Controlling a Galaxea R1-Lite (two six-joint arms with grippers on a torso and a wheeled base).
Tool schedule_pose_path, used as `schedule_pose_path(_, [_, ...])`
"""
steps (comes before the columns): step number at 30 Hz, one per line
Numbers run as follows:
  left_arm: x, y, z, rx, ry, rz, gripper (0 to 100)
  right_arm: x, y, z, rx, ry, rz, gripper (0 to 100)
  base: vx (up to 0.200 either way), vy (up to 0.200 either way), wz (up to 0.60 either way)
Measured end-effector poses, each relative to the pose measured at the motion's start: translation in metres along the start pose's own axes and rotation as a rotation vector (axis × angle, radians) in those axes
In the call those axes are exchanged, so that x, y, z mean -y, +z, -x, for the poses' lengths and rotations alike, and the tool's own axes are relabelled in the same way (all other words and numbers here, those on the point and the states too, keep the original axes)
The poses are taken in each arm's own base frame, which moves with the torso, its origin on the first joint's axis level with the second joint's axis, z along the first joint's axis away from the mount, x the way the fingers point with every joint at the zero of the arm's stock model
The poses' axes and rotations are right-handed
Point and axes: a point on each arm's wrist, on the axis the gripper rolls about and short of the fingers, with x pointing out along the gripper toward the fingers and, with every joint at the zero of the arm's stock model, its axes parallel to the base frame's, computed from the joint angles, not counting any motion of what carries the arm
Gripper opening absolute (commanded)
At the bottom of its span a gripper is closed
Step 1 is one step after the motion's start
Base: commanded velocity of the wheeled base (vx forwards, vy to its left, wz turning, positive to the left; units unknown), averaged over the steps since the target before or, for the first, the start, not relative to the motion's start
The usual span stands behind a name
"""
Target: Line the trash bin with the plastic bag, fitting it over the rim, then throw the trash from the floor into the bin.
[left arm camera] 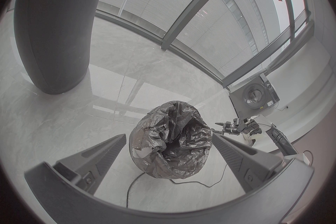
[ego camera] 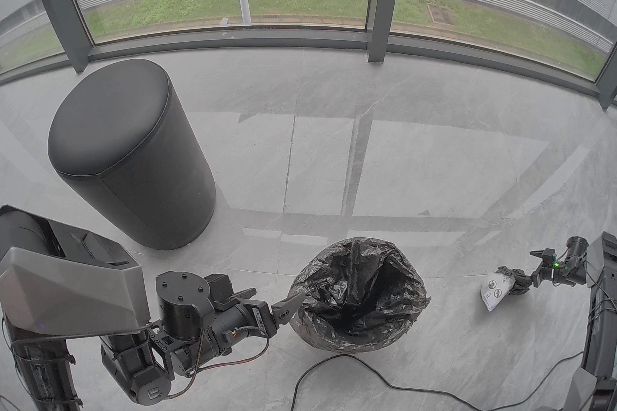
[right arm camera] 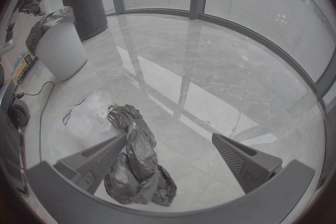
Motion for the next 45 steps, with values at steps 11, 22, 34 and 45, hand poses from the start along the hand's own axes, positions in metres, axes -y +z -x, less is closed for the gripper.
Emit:
schedule_pose_path(11, [0.000, 0.002, 0.002, 0.013, 0.012, 0.000, 100, 0.000, 0.003, -0.003, 0.018, 0.001, 0.008, 100, 0.000, 0.000, 0.00])
schedule_pose_path(22, [0.001, 0.002, 0.002, 0.013, 0.012, 0.000, 100, -0.010, -0.006, 0.001, -0.025, 0.079, -0.104, 100, 0.000, 0.000, 0.00])
schedule_pose_path(34, [0.000, 0.000, 0.001, 0.007, 0.016, -0.001, 100, -0.008, -0.010, 0.007, -0.013, 0.078, -0.033, 100, 0.000, 0.000, 0.00])
schedule_pose_path(45, [-0.001, -0.003, -0.001, -0.001, 0.022, -0.001, 100, -0.013, -0.015, 0.010, -0.025, 0.111, -0.098, 100, 0.000, 0.000, 0.00])
